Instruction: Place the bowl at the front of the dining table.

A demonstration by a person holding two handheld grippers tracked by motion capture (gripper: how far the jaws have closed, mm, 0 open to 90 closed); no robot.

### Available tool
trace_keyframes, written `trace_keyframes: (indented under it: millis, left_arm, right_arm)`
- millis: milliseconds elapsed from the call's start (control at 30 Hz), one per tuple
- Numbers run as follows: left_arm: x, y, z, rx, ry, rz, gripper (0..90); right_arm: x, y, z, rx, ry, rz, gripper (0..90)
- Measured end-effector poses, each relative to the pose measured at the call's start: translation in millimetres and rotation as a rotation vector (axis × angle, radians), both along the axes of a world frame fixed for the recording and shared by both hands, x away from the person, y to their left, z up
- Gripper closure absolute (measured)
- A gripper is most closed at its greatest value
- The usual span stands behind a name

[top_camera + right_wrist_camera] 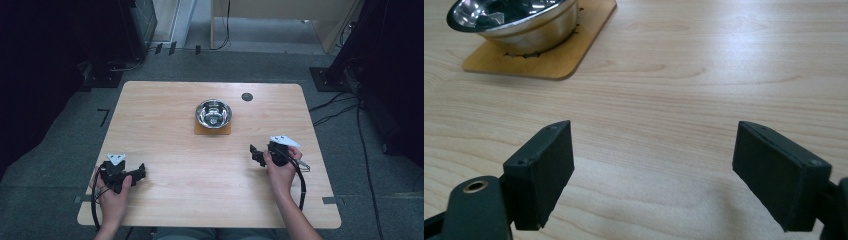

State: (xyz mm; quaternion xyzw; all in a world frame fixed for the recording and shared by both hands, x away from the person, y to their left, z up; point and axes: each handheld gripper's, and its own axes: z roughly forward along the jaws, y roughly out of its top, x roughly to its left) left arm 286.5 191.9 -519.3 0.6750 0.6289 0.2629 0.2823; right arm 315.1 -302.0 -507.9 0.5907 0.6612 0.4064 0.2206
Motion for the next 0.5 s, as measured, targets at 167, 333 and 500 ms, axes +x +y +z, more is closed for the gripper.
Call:
trace_keyframes:
  millis: [167,333,500]
  left_arm:
    - [0.0,0.0,0.0,0.0,0.0,0.0,0.9]
    - [0.0,0.0,0.0,0.0,0.0,0.0,0.9]
    - [0.0,0.0,0.0,0.0,0.0,0.0,0.9]
  right_arm:
    - [-4.8,-5.1,-2.8,-0.006,0.004,-0.003,16.7]
    - [-9.2,-9.5,-6.0,-0.009,0.012,-0.009,16.7]
    - [-14.0,-15.8,-8.5,-0.011,0.02,-0.017,16.7]
